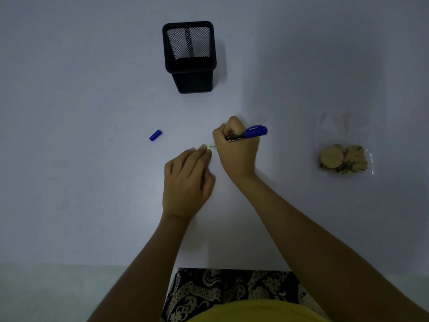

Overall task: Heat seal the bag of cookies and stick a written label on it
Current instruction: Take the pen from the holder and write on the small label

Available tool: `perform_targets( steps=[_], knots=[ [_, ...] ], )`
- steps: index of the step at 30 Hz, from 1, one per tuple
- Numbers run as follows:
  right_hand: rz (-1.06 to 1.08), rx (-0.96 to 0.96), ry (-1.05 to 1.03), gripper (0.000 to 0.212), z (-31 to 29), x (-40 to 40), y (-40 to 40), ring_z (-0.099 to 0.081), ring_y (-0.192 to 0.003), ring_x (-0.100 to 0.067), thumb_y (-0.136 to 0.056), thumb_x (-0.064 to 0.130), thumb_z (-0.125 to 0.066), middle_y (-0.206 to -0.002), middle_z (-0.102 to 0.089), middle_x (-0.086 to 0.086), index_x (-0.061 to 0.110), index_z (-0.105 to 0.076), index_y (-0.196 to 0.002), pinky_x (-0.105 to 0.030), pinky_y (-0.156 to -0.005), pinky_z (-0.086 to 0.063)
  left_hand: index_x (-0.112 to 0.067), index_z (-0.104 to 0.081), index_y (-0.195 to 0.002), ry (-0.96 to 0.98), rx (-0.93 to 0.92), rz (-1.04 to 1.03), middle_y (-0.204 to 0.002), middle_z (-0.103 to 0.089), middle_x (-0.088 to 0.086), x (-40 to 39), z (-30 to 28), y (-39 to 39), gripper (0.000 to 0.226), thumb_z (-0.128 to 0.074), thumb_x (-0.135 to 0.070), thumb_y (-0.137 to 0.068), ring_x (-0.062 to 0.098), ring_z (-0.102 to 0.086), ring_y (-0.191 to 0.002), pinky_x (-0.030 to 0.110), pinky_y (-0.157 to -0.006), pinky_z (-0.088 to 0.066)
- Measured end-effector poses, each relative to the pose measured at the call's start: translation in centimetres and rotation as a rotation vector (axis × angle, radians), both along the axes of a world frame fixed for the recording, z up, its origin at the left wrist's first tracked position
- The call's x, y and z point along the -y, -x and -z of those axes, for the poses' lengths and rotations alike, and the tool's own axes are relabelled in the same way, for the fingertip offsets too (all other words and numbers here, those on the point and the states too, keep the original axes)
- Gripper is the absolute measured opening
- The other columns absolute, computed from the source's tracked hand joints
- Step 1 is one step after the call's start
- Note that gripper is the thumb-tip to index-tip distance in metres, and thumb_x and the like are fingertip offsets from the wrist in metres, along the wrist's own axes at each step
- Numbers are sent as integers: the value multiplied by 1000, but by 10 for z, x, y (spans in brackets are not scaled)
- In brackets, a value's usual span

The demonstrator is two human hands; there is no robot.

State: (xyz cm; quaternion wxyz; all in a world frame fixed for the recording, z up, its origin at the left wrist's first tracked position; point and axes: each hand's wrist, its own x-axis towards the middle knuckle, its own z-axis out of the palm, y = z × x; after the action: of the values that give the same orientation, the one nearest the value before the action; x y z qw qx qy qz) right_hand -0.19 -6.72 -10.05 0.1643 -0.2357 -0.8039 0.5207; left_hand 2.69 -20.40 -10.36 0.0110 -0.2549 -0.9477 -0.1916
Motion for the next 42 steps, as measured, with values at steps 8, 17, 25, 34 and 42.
perform_targets(
  steps=[8,17,25,34,42],
  knots=[
    [10,-11,67,32,1,-1,1,-39,-48,-9,-85,-3,-58,-54,-39,8,12,-38,-65,-17,-45,-38,-9,-63,-121,-9,-3,3,-124,-64,6,0,-1,0,36,-57,-21,-87,24,-57,-116,34,-97,-37],
    [26,-39,47,33,-3,-1,1,-43,-49,-11,-82,-6,-60,-52,-40,10,13,-41,-63,-21,-47,-42,-9,-63,-121,-17,-18,0,-124,-64,6,0,2,0,38,-61,-20,-85,23,-56,-117,35,-97,-38],
    [-30,-34,-30,29,0,2,-2,-48,-49,-17,-82,1,-63,-50,-46,-1,9,-45,-62,-17,-47,-43,-9,-62,-122,-21,-13,1,-123,-65,7,1,2,-1,38,-59,-22,-86,24,-56,-116,35,-99,-36],
    [-37,-22,-14,29,2,0,-1,-47,-48,-7,-81,-3,-63,-50,-40,11,10,-44,-62,-9,-48,-41,-9,-62,-122,-32,-16,6,-124,-65,7,1,3,1,38,-59,-22,-86,24,-56,-117,35,-99,-36],
    [14,-16,52,33,-5,0,2,-42,-45,-4,-81,-8,-58,-50,-36,10,8,-40,-59,-8,-46,-37,-10,-62,-122,-41,-14,12,-125,-64,6,1,1,0,37,-57,-22,-87,23,-56,-117,35,-97,-37]
  ],
)
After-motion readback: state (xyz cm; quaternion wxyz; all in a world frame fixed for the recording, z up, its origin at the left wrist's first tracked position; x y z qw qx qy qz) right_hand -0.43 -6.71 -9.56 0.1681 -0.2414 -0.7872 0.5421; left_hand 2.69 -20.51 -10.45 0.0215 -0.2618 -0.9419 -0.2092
